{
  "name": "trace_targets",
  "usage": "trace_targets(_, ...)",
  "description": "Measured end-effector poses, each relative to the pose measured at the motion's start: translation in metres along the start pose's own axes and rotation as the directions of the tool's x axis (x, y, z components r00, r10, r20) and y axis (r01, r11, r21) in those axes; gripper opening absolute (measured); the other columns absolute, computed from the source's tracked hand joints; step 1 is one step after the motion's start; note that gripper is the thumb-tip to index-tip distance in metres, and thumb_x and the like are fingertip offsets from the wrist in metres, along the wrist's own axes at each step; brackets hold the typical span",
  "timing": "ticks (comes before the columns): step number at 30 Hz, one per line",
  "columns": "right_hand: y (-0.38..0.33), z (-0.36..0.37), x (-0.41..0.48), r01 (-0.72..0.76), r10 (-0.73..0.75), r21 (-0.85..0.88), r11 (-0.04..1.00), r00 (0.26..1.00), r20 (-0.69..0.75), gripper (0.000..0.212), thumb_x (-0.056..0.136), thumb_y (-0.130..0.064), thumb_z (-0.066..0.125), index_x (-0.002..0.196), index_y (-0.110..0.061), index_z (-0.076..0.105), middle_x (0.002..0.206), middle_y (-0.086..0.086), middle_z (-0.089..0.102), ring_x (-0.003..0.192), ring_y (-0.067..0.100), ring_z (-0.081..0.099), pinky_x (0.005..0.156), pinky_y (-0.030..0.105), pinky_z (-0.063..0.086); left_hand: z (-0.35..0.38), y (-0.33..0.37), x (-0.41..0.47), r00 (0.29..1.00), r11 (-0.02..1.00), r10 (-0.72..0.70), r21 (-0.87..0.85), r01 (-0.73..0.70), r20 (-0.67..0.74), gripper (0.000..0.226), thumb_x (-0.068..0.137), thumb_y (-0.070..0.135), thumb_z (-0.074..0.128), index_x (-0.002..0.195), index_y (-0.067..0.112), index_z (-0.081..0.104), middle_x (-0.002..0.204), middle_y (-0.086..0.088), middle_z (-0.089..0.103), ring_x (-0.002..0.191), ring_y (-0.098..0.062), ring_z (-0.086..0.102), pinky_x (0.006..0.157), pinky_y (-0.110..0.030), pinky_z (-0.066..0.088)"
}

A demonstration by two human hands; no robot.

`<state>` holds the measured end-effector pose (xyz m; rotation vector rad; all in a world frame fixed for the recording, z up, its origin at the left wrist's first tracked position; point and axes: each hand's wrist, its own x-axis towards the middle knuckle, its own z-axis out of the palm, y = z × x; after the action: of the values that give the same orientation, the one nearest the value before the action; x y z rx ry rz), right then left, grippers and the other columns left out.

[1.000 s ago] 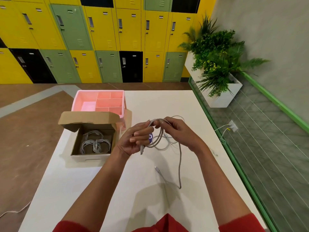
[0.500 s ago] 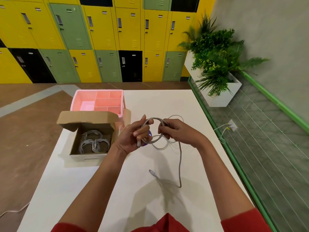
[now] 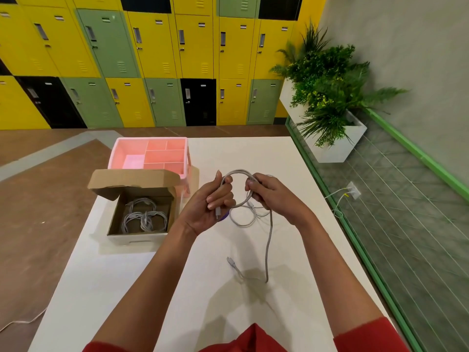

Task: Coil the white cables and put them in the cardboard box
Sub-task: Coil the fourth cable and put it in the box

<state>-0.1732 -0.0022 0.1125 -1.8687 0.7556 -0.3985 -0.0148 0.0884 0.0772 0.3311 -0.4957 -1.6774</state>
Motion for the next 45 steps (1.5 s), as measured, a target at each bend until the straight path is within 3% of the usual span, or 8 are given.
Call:
trace_targets(13, -0.006, 0.004, -0.003, 0.110, -0.118, -0.079, 0.991, 0.988, -0.098, 0.028, 0.101, -0.033, 0.042, 0.077, -0.022, 0.050, 0.051, -0.015, 0.040, 0.051, 0.006, 0.033, 0.054, 0.022, 0.030, 0.007, 0.007, -0.001, 0.991, 0.991, -0.117, 0.077, 0.112, 0.061, 0.036, 0.101, 0.029, 0.031, 0.082, 0.010, 0.055, 0.043, 0.006, 0.024, 0.033, -0.008, 0.022, 0.047, -0.015, 0.039)
trace_targets(20, -0.010, 0.008, -0.004, 0.072, -0.063, -0.199, 0.977, 0.997, 0.053, 0.031, 0.104, -0.034, 0.033, 0.080, -0.020, 0.047, 0.060, -0.010, 0.043, 0.051, 0.003, 0.037, 0.057, 0.021, 0.034, 0.005, 0.011, -0.001, 0.960, 0.981, -0.180, -0.034, 0.191, 0.214, 0.033, 0.104, 0.028, 0.034, 0.091, 0.005, 0.053, 0.044, 0.003, 0.033, 0.035, -0.009, 0.029, 0.049, -0.020, 0.043)
trace_targets(25, -0.011, 0.007, -0.007, 0.068, -0.064, -0.093, 0.993, 0.997, 0.040, 0.034, 0.103, -0.037, 0.035, 0.088, -0.012, 0.052, 0.059, -0.010, 0.042, 0.050, 0.001, 0.038, 0.052, 0.013, 0.032, 0.006, 0.011, -0.002, 0.950, 0.986, -0.118, -0.079, 0.146, 0.287, 0.040, 0.105, 0.027, 0.031, 0.114, -0.005, 0.053, 0.049, 0.000, 0.036, 0.038, -0.009, 0.033, 0.054, -0.020, 0.046)
trace_targets(30, -0.002, 0.021, -0.007, 0.042, -0.042, -0.012, 0.999, 0.997, -0.061, 0.031, 0.104, -0.036, 0.031, 0.078, -0.021, 0.041, 0.059, -0.010, 0.038, 0.047, 0.001, 0.034, 0.045, 0.015, 0.027, 0.009, 0.017, -0.004, 0.956, 0.991, -0.019, -0.118, 0.055, 0.293, 0.057, 0.105, 0.032, 0.023, 0.144, -0.009, 0.021, 0.050, -0.001, 0.037, 0.037, -0.007, 0.027, 0.061, -0.020, 0.037)
trace_targets(35, 0.005, 0.033, -0.009, -0.036, 0.035, -0.163, 0.986, 0.999, -0.015, 0.031, 0.104, -0.034, 0.029, 0.085, -0.014, 0.042, 0.061, -0.008, 0.043, 0.047, 0.001, 0.038, 0.051, 0.015, 0.030, 0.007, 0.023, -0.002, 0.965, 0.997, 0.057, -0.073, -0.040, 0.257, 0.061, 0.104, 0.034, 0.023, 0.146, -0.008, 0.009, 0.050, -0.002, 0.038, 0.037, -0.008, 0.031, 0.068, -0.023, 0.045)
trace_targets(39, 0.002, 0.034, -0.007, -0.088, 0.121, -0.346, 0.934, 0.990, 0.076, 0.032, 0.104, -0.035, 0.030, 0.088, -0.013, 0.046, 0.065, -0.003, 0.049, 0.056, 0.011, 0.043, 0.062, 0.031, 0.036, 0.006, 0.031, -0.003, 0.986, 0.989, 0.116, 0.079, -0.125, 0.118, 0.047, 0.106, 0.020, 0.024, 0.145, -0.006, 0.022, 0.049, -0.003, 0.047, 0.037, -0.008, 0.036, 0.074, -0.021, 0.049)
trace_targets(42, -0.002, 0.036, -0.010, -0.078, 0.155, -0.427, 0.901, 0.977, 0.148, 0.029, 0.104, -0.034, 0.030, 0.092, -0.014, 0.046, 0.068, -0.005, 0.050, 0.060, 0.011, 0.046, 0.063, 0.031, 0.038, 0.007, 0.030, 0.001, 0.989, 0.967, 0.147, 0.215, -0.139, -0.024, 0.045, 0.105, 0.020, 0.026, 0.142, -0.004, 0.034, 0.047, 0.007, 0.045, 0.035, -0.006, 0.040, 0.070, -0.014, 0.049)
trace_targets(45, -0.004, 0.043, -0.012, -0.065, 0.172, -0.449, 0.891, 0.964, 0.201, 0.028, 0.105, -0.031, 0.030, 0.090, -0.014, 0.047, 0.069, -0.007, 0.049, 0.064, 0.015, 0.048, 0.065, 0.030, 0.038, 0.013, 0.027, 0.007, 0.969, 0.943, 0.218, 0.281, -0.179, -0.117, 0.045, 0.102, 0.022, 0.033, 0.139, -0.001, 0.040, 0.051, 0.010, 0.045, 0.043, -0.004, 0.047, 0.079, -0.025, 0.055)
